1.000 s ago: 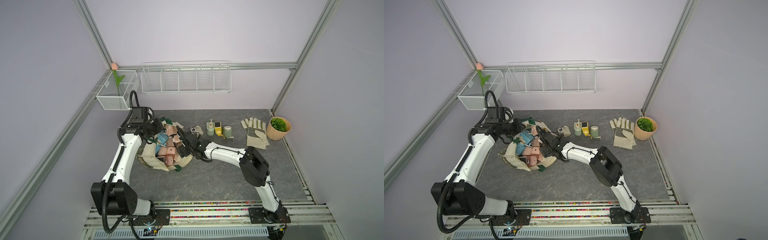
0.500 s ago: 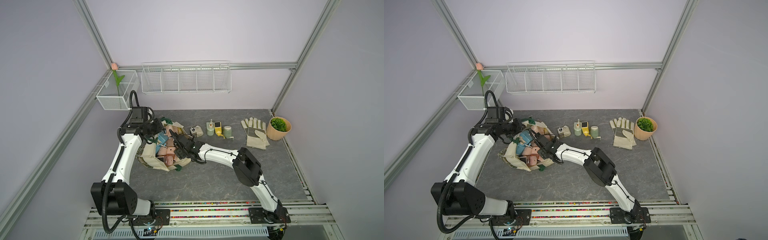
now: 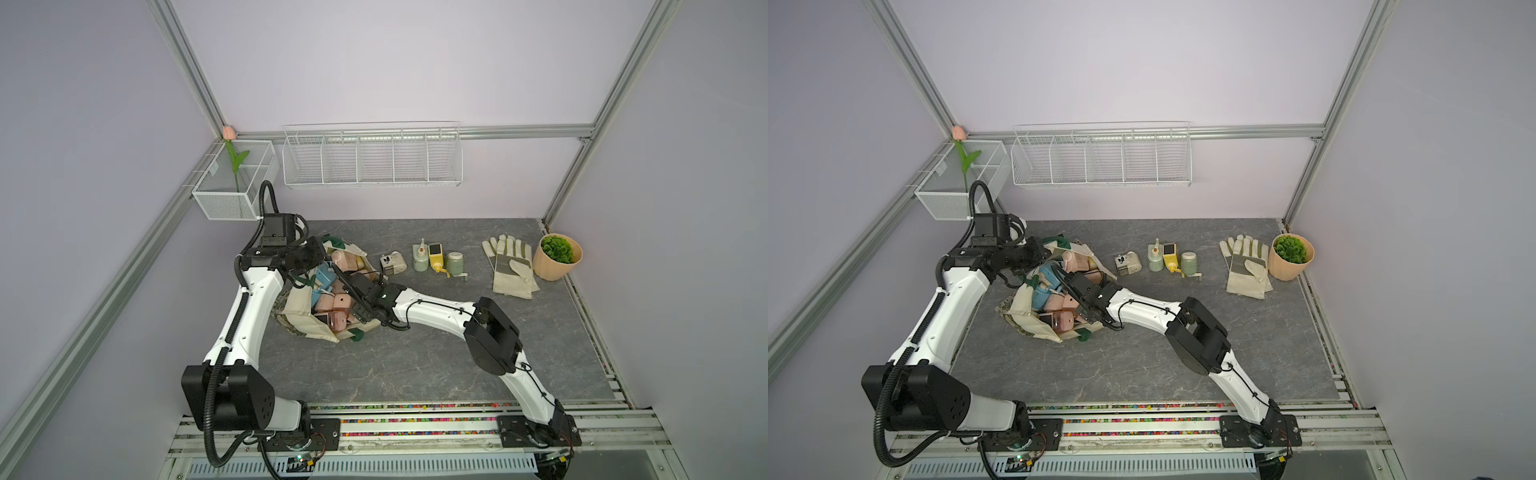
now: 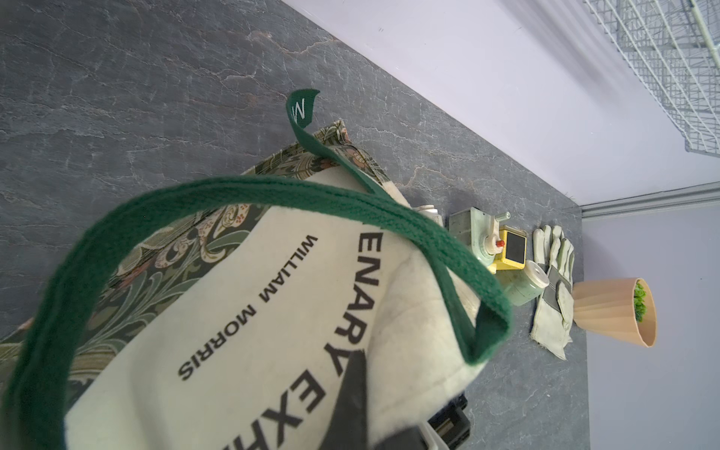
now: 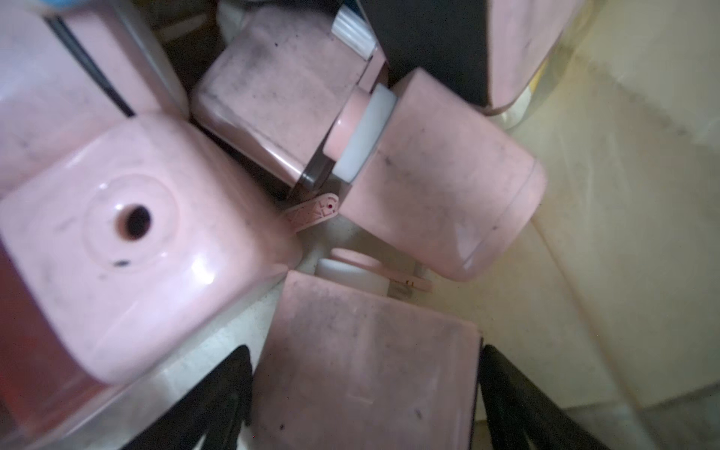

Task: Take out the pencil sharpeners from the tote bags
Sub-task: Pick up the pencil sharpener from the canvas bag.

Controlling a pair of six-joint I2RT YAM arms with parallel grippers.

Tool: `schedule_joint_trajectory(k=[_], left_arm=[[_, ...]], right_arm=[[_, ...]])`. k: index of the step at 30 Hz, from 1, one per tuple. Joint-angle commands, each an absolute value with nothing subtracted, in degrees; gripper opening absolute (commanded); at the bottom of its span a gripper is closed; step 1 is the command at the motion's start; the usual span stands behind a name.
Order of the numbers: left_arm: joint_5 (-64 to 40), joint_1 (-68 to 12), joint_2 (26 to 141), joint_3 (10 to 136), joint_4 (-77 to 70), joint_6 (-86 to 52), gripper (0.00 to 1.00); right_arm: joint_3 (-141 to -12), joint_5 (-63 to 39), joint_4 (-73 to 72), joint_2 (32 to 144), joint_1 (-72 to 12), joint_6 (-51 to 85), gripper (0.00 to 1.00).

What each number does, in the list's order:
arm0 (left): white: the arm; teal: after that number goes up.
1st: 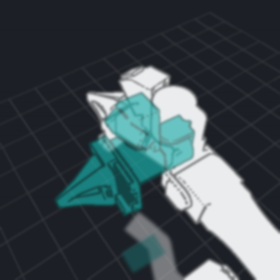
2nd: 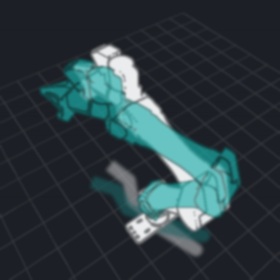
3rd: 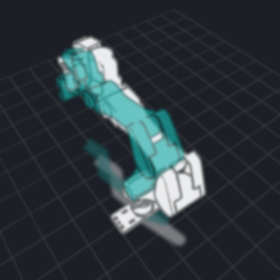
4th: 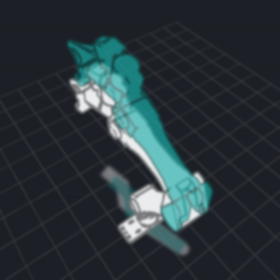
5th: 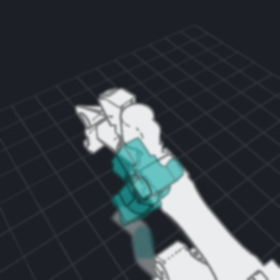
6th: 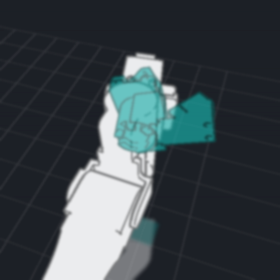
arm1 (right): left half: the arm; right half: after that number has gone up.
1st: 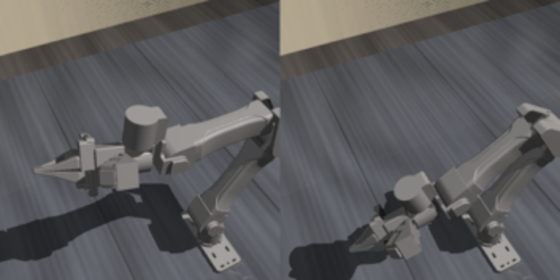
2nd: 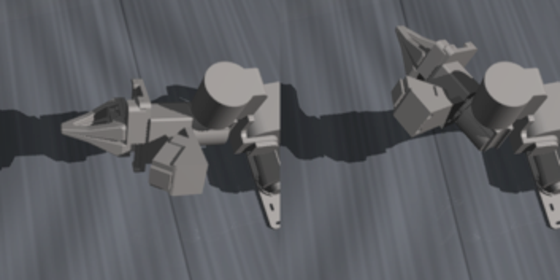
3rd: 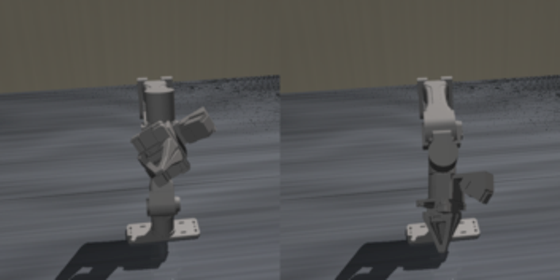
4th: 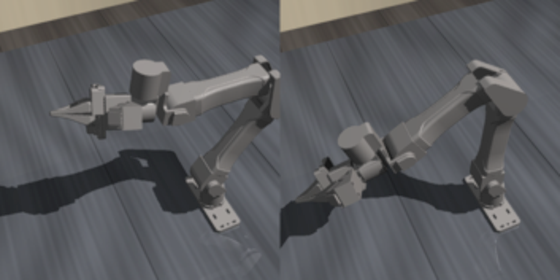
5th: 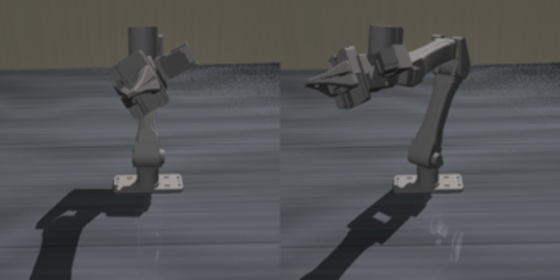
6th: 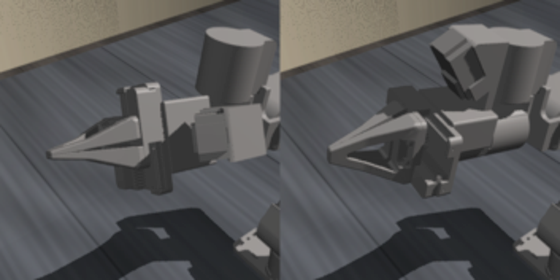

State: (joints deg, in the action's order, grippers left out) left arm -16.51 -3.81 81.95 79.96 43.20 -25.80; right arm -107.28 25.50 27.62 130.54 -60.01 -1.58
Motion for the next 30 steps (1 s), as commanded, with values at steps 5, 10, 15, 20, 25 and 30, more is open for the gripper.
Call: schedule_joint_trajectory(k=[5, 10, 15, 20, 25, 30], left_arm=[[-17.26, -3.87, 80.82, 79.85, 44.65, -25.64, 0.0], [-17.16, -3.87, 81.28, 80.02, 44.8, -25.58, 0.0], [-17.03, -3.87, 81.3, 80.03, 44.81, -25.64, 0.0], [-17.26, -3.87, 81.08, 79.9, 44.74, -25.58, 0.0], [-17.82, -3.87, 80.99, 79.98, 44.65, -25.66, 0.0], [-17.73, -3.87, 80.88, 79.91, 44.56, -25.66, 0.0]], right_arm=[[-107.82, 21.14, 37.39, 135.6, -61.19, -6.6, 0.9], [-106.5, 18.95, 36.72, 134.42, -61.43, -7.63, 0.9], [-107.31, 16.77, 37.42, 134.94, -61.13, -8.0, 0.9], [-109.32, 19.43, 39.11, 137.06, -60.08, -6.6, 0.9], [-109.22, 22.38, 38.24, 137.47, -59.43, -6.28, 0.9], [-112.41, 28.17, 40.88, 140.33, -59.48, -5.89, 0.9]])
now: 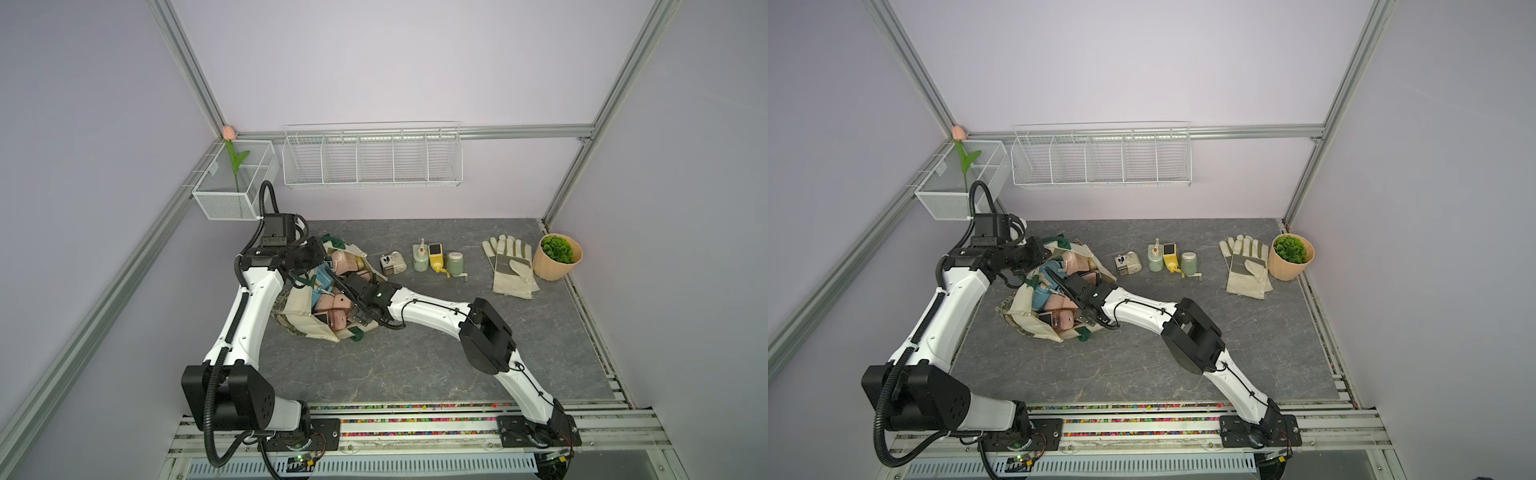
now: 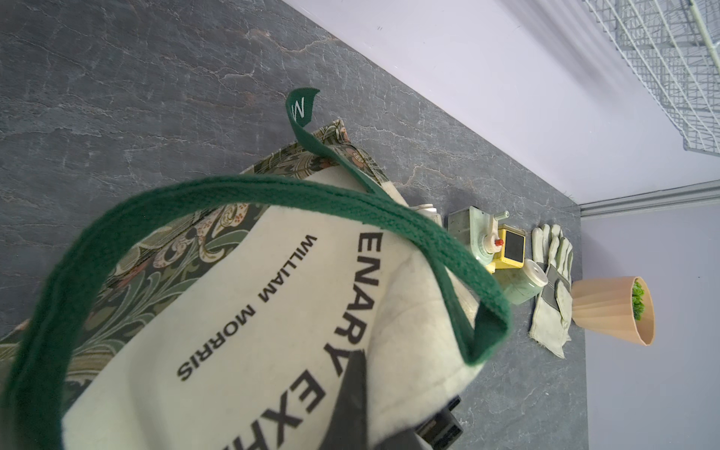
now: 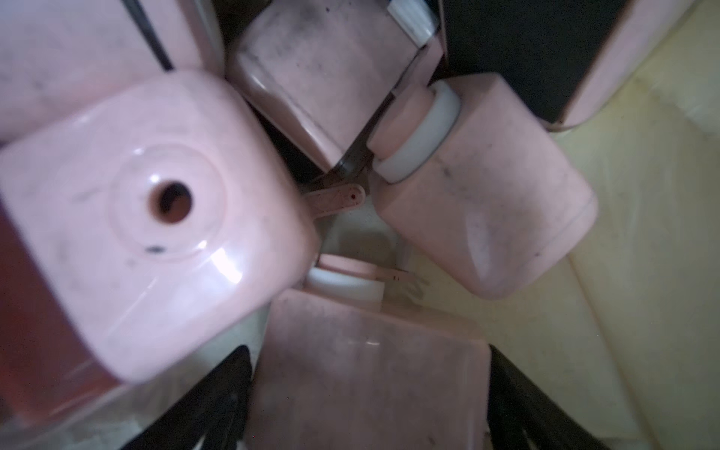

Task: Take out the pencil sharpeners from the tote bags
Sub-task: Pick up the pencil sharpener from the canvas bag.

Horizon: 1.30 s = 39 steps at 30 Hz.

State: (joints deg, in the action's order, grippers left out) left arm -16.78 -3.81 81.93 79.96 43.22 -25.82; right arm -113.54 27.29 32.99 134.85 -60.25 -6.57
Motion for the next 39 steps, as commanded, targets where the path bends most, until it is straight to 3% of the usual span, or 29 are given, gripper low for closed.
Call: schedule_joint_trajectory(k=[1, 12, 15, 28, 39], left_arm=[[-17.8, -3.87, 81.07, 79.97, 44.64, -25.66, 0.0], [-17.34, -3.89, 81.28, 80.04, 44.71, -25.66, 0.0], [-17.39, -3.87, 81.22, 79.98, 44.74, -25.62, 0.0], [-17.57, -3.87, 81.11, 79.95, 44.65, -25.66, 0.0], [-17.64, -3.93, 80.9, 79.91, 44.65, -25.66, 0.0]], right_arm=[[-111.99, 26.37, 40.85, 140.08, -59.28, -5.8, 0.9], [-105.47, 26.04, 36.78, 134.98, -59.15, -6.84, 0.9], [-105.47, 21.34, 35.38, 133.55, -59.11, -6.42, 0.99], [-102.04, 15.98, 31.9, 124.97, -60.06, -4.76, 0.76], [-96.01, 7.69, 31.18, 110.13, -60.04, -3.95, 0.73]])
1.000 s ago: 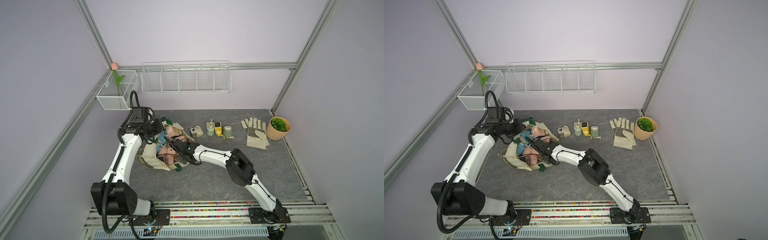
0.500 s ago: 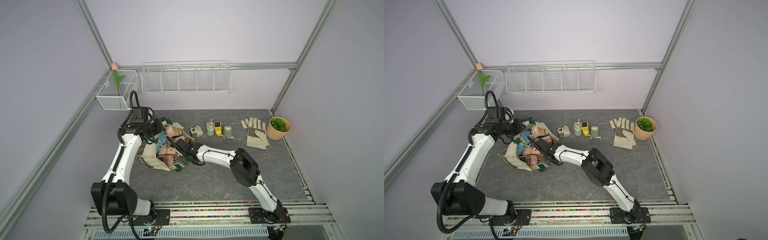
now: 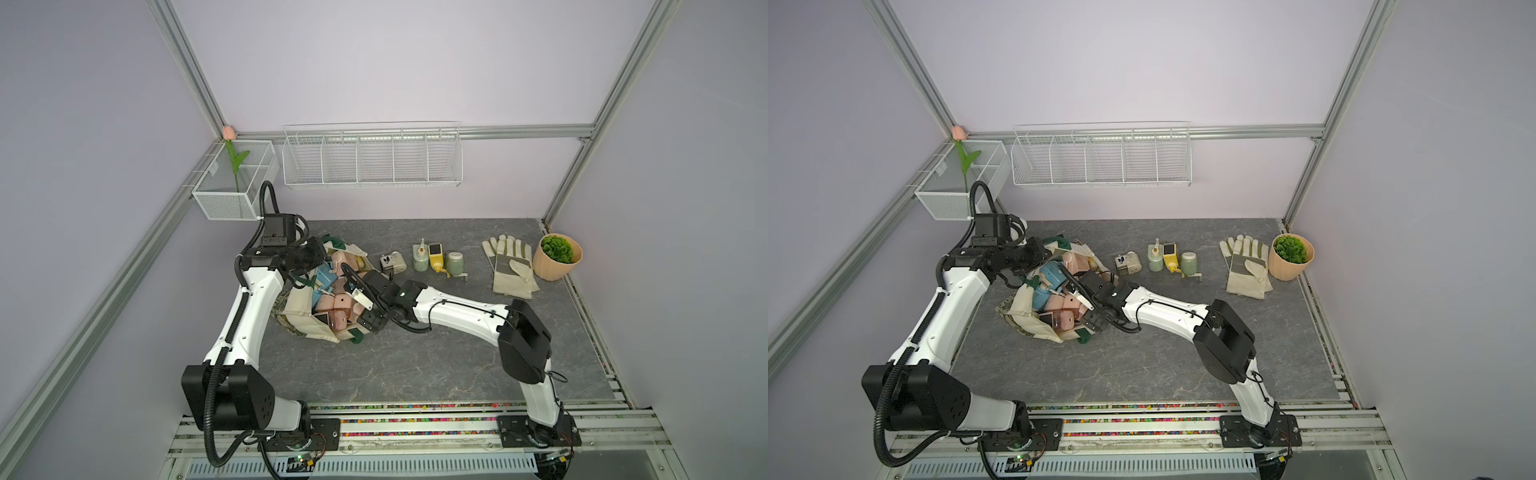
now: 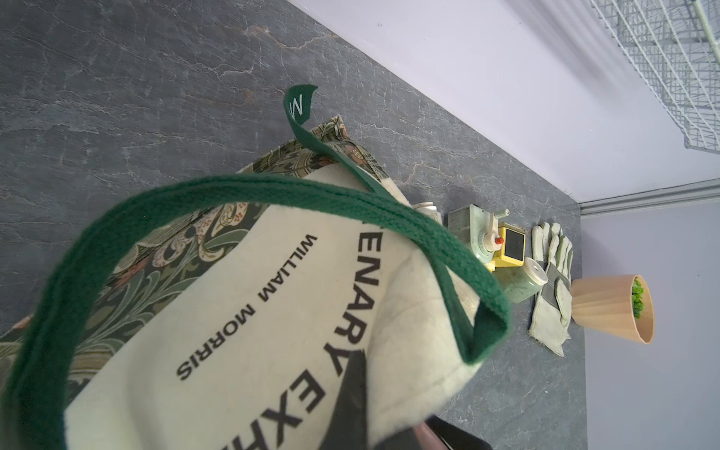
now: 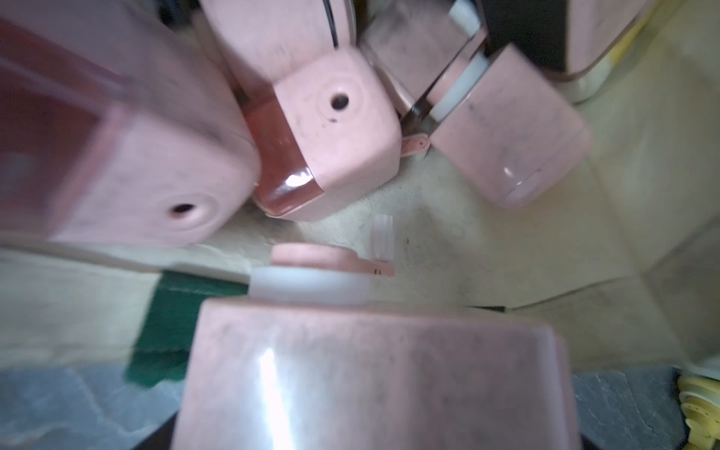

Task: Take out the pencil sharpeners from the tote bags
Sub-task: Pick up the pencil sharpener from the canvas bag, then place the pencil sharpener at the center of the board.

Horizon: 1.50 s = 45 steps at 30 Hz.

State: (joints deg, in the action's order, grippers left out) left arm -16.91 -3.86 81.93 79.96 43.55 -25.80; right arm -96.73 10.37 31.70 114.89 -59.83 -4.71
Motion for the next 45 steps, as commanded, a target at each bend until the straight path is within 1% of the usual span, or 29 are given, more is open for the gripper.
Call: schedule_joint_trajectory(k=[1, 5, 8, 14, 16, 19, 24, 26, 30, 39, 45], left_arm=[[-17.74, -3.87, 80.91, 79.83, 44.66, -25.66, 0.0], [-17.75, -3.87, 80.84, 79.85, 44.65, -25.66, 0.0], [-17.83, -3.87, 80.79, 79.81, 44.56, -25.66, 0.0], [-18.02, -3.87, 80.77, 79.85, 44.56, -25.75, 0.0], [-18.04, -3.87, 80.71, 79.89, 44.56, -25.75, 0.0], [-18.08, -3.87, 80.75, 79.88, 44.56, -25.75, 0.0], [-17.94, -3.92, 80.55, 79.69, 44.48, -25.7, 0.0], [-18.07, -3.87, 80.67, 79.78, 44.47, -25.75, 0.0], [-18.11, -3.87, 80.77, 79.85, 44.47, -25.75, 0.0], [-18.11, -3.87, 80.85, 79.89, 44.54, -25.75, 0.0], [-18.13, -3.87, 80.99, 79.85, 44.6, -25.75, 0.0]], right_arm=[[-95.45, 7.4, 31.0, 108.79, -59.79, -3.93, 0.73], [-93.15, 4.73, 29.77, 103.76, -56.78, -2.93, 0.73], [-90.72, 3.18, 28.46, 99.63, -52.49, -0.19, 0.72], [-82.04, -5.58, 20.86, 90.9, -39.31, 10.51, 0.71], [-79.29, -7.87, 18.24, 89.43, -33.77, 15.34, 0.71], [-76.23, -8.61, 14.69, 89.11, -26.89, 20.88, 0.72], [-73.95, -13.76, 8.47, 94.01, -16.8, 28.54, 0.71], [-74.21, -14.75, 6.85, 96.63, -14.02, 31.11, 0.71], [-75.01, -19.89, 2.8, 102.86, -8.92, 36.17, 0.71], [-77.78, -25.19, -1.19, 113.27, -5.24, 41.81, 0.74], [-78.54, -28.67, -4.85, 118.25, -5.12, 43.79, 0.78]])
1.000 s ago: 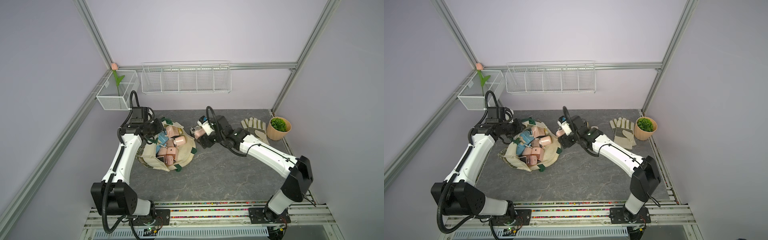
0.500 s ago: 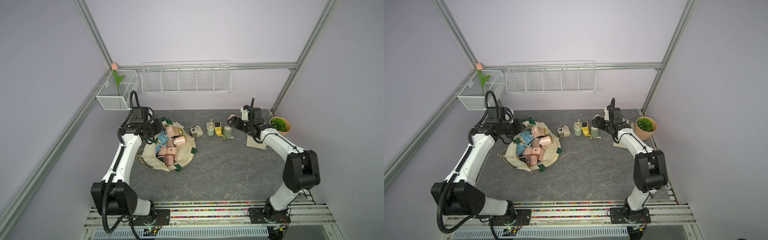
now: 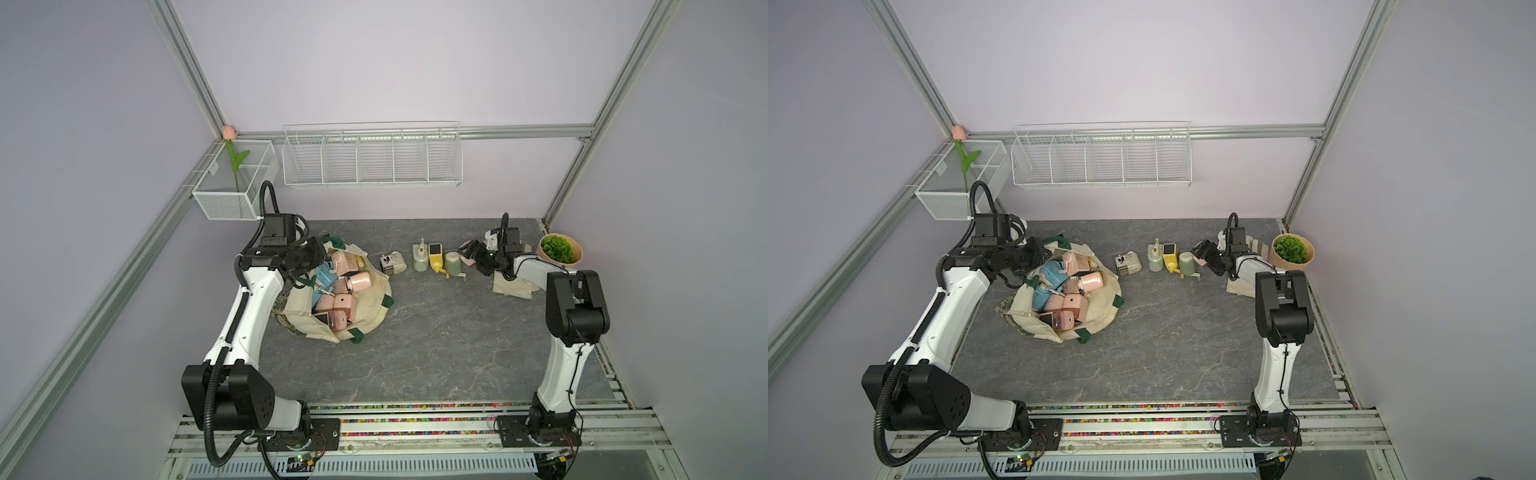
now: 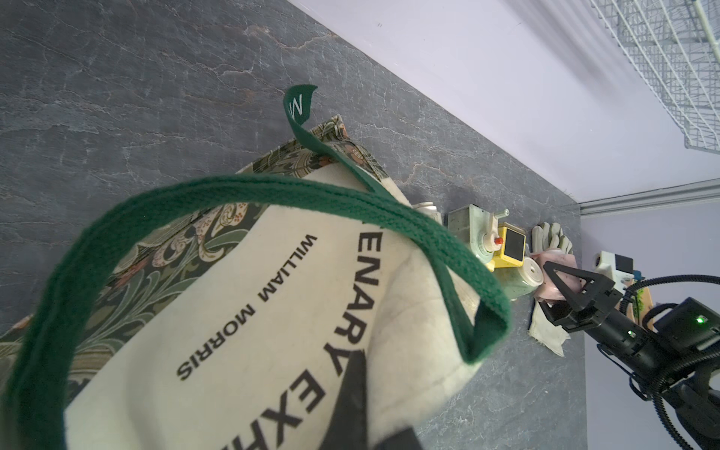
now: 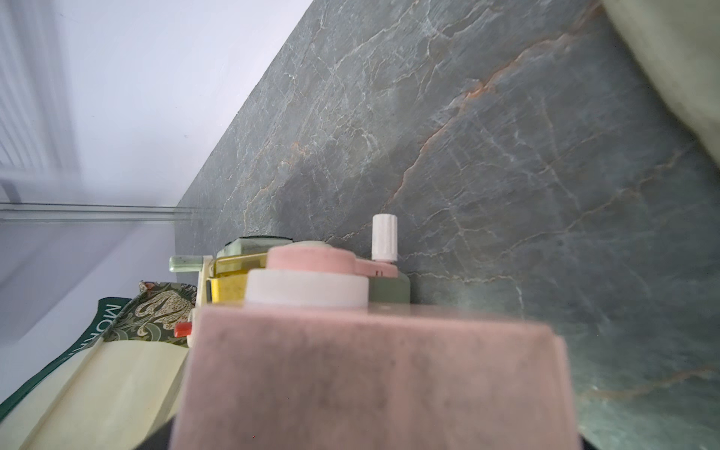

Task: Take out the pencil sharpeners from the tote bags
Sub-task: Place the pencil sharpener at the center of the board.

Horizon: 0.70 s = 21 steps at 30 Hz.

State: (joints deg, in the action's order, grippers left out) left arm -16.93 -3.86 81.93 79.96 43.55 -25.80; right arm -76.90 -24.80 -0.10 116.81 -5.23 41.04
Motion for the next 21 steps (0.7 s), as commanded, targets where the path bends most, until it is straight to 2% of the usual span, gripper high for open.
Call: schedule_joint_trajectory(k=[1, 6, 7, 9, 21], left_arm=[[-18.1, -3.87, 81.03, 79.86, 44.56, -25.75, 0.0], [-18.25, -3.87, 81.12, 79.96, 44.56, -25.75, 0.0], [-18.29, -3.87, 81.08, 79.97, 44.57, -25.75, 0.0], [-18.31, -3.87, 81.01, 79.9, 44.56, -25.75, 0.0], [-18.32, -3.87, 80.94, 79.89, 44.56, -25.75, 0.0]], right_arm=[[-78.81, -28.99, -4.73, 118.86, -5.14, 44.08, 0.81], [-79.35, -31.72, -6.78, 121.26, -5.04, 46.3, 0.93], [-79.46, -32.13, -7.0, 121.62, -4.97, 46.93, 0.99], [-79.4, -32.69, -7.71, 121.94, -4.76, 48.13, 0.9], [-75.05, -31.66, -7.43, 118.82, -4.31, 50.8, 0.89]])
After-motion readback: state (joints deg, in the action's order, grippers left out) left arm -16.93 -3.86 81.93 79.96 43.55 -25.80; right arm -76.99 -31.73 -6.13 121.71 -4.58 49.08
